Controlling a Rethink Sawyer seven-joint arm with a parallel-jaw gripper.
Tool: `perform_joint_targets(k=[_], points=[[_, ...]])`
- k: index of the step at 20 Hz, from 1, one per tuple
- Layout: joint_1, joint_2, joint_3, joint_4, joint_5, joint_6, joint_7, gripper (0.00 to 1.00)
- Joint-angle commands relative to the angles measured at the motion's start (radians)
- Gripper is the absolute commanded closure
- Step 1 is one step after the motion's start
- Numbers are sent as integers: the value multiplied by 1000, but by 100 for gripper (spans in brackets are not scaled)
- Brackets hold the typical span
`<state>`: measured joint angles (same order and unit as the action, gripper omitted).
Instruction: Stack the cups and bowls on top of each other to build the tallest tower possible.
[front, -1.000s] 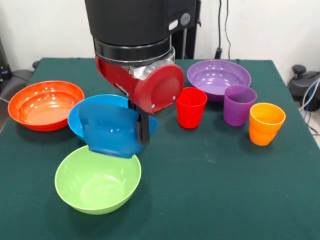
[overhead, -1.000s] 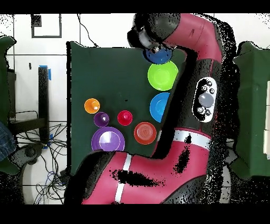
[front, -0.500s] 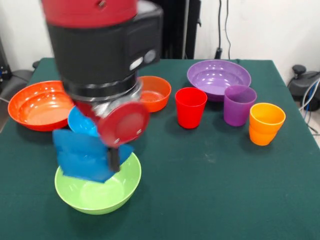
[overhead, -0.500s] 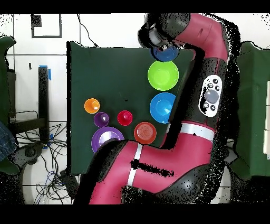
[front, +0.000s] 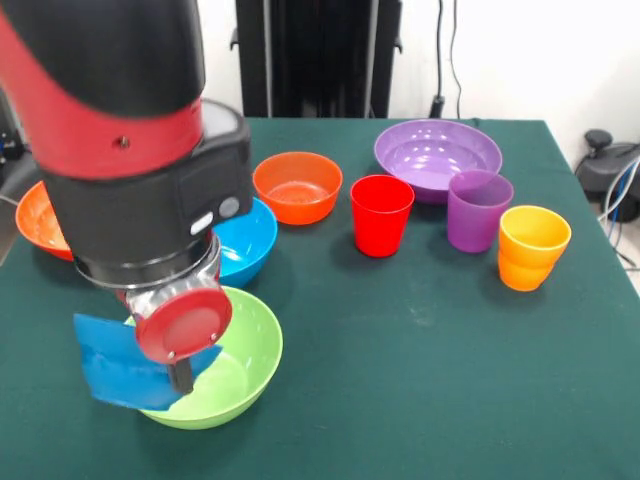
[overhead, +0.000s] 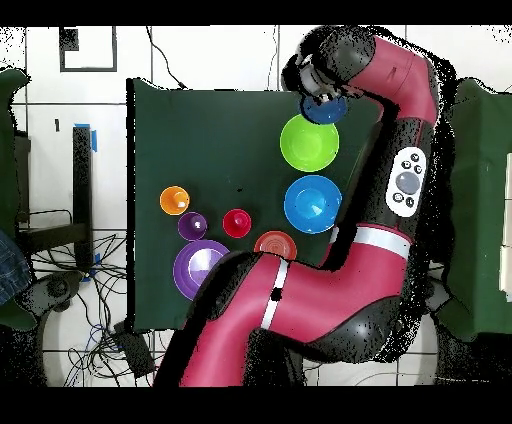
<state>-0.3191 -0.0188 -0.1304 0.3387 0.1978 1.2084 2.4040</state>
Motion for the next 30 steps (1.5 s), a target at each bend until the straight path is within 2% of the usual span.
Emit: perform_joint_targets(k=[1, 4, 13, 20, 30], points=[[-24, 58, 64, -113, 71, 262, -33, 100], [-34, 65, 45, -147, 124, 316, -34, 100], [-27, 105, -48, -175, 237, 316, -53, 100], [-26, 153, -124, -172, 366, 278, -26, 100], [-15, 233, -265, -177, 548, 236, -37, 100]])
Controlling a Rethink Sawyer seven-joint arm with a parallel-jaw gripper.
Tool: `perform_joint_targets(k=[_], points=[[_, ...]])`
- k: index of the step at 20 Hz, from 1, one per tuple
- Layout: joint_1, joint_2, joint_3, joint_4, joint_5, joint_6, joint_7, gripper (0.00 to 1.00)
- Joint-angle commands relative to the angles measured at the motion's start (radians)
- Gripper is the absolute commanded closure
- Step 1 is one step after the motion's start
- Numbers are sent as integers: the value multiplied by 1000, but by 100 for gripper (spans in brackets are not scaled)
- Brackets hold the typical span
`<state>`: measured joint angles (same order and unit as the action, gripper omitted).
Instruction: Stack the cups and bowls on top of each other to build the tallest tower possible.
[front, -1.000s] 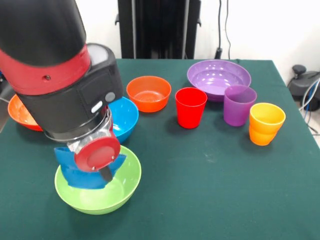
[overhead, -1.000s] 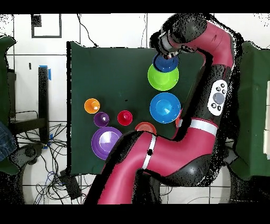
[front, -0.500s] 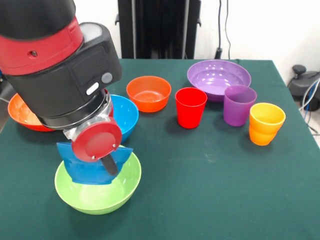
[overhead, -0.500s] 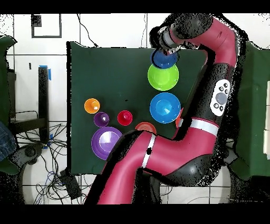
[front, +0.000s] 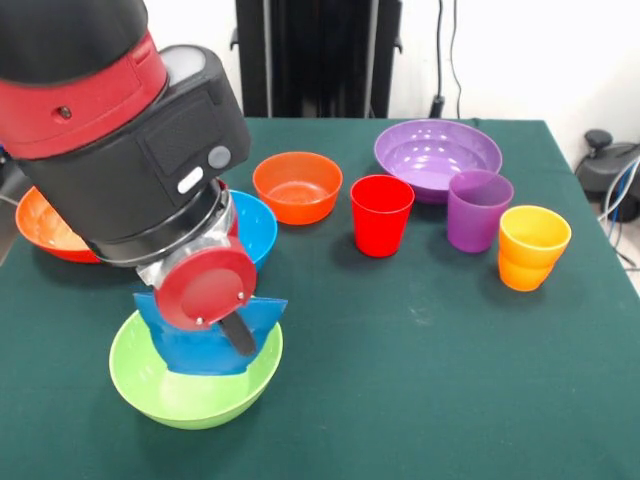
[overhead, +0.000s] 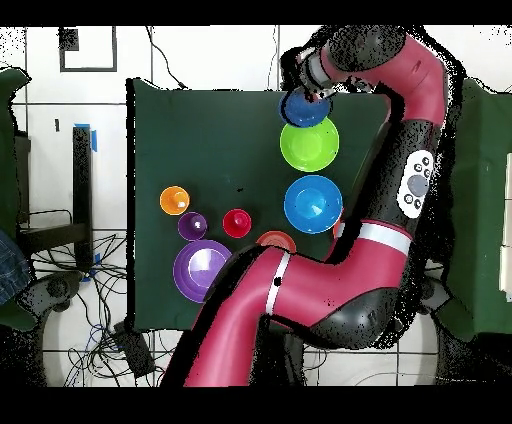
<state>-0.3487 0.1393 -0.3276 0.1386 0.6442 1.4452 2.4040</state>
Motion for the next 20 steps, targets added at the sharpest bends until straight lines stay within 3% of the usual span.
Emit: perform_joint_targets(k=[1, 15, 20], points=[[14, 85, -83, 22, 116, -9, -40, 100], [-26, 181, -324, -14, 359, -8, -127, 100], [-63, 211, -430, -42, 359, -33, -259, 100]])
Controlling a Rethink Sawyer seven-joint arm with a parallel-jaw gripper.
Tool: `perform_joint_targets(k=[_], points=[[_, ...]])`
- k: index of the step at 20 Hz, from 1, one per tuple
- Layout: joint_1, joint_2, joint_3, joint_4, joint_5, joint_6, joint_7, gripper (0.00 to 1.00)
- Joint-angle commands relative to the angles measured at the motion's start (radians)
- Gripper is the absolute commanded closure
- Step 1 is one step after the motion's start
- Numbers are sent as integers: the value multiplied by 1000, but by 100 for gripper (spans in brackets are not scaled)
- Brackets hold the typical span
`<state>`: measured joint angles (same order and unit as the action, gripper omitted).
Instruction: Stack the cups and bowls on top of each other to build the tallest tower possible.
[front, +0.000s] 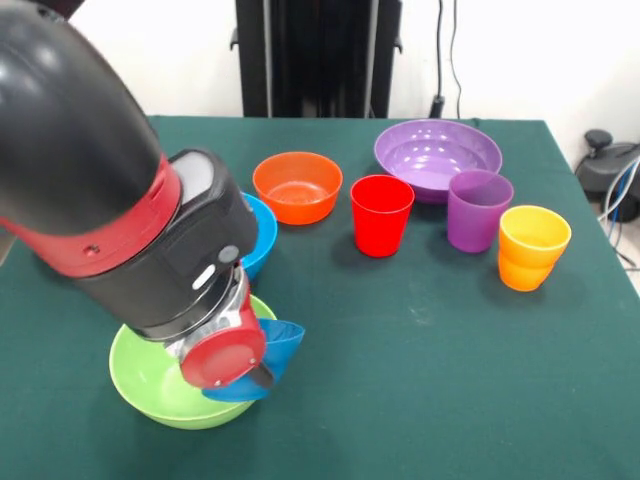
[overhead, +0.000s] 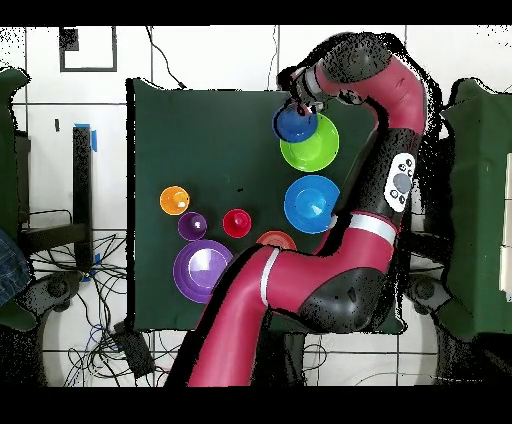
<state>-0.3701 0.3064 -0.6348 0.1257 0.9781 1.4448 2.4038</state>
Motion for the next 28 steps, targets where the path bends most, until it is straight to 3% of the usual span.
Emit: perform_joint_targets(k=[1, 11, 19, 28], points=[[-43, 48, -133, -30, 35, -37, -263, 100], [-84, 69, -225, -57, 48, -36, -381, 100], [-62, 75, -212, -34, 77, -64, -258, 100], [-61, 100, -344, -53, 225, -64, -159, 100]])
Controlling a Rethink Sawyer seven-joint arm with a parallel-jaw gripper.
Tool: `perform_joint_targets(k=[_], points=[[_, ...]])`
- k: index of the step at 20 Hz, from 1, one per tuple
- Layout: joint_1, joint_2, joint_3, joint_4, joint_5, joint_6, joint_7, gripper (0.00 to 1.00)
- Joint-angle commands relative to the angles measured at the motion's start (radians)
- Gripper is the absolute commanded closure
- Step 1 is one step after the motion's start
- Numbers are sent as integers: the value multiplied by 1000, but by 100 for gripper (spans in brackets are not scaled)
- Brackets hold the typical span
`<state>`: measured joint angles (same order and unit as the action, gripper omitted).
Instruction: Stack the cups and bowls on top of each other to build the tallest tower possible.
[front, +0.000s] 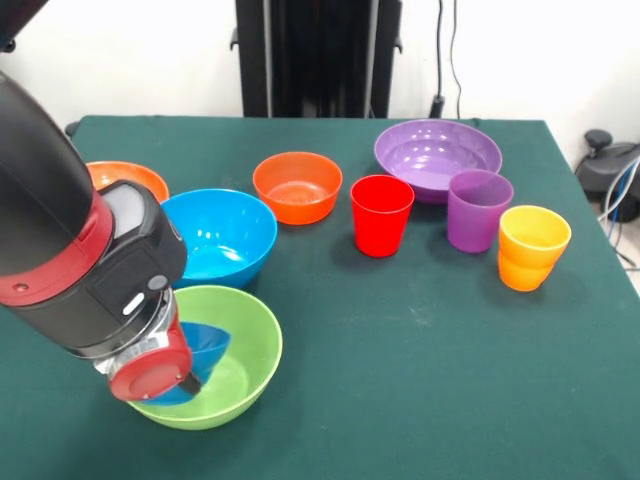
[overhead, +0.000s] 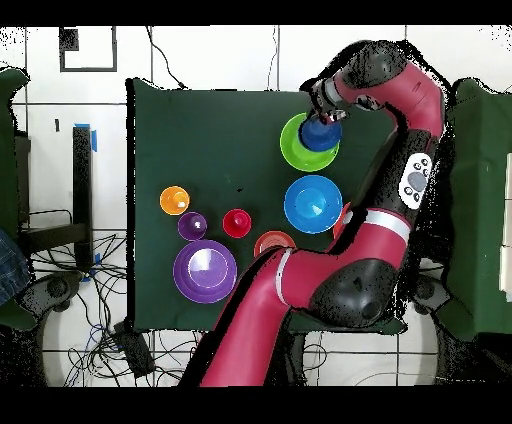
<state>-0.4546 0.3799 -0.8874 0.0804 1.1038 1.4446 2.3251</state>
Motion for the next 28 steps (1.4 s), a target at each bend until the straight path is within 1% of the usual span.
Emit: perform_joint_targets(k=[1, 4, 10, 14, 20, 25, 28], points=[[23, 29, -105, -9, 114, -66, -78, 100], [17, 37, -145, -12, 165, -62, -66, 100], [11, 44, -196, -10, 224, -54, -62, 100], [6, 50, -229, -13, 257, -52, -81, 100], [10, 41, -241, -5, 267, -35, -96, 100], [41, 4, -199, 18, 229, -4, -89, 100], [48, -2, -189, 19, 222, -2, -101, 100]])
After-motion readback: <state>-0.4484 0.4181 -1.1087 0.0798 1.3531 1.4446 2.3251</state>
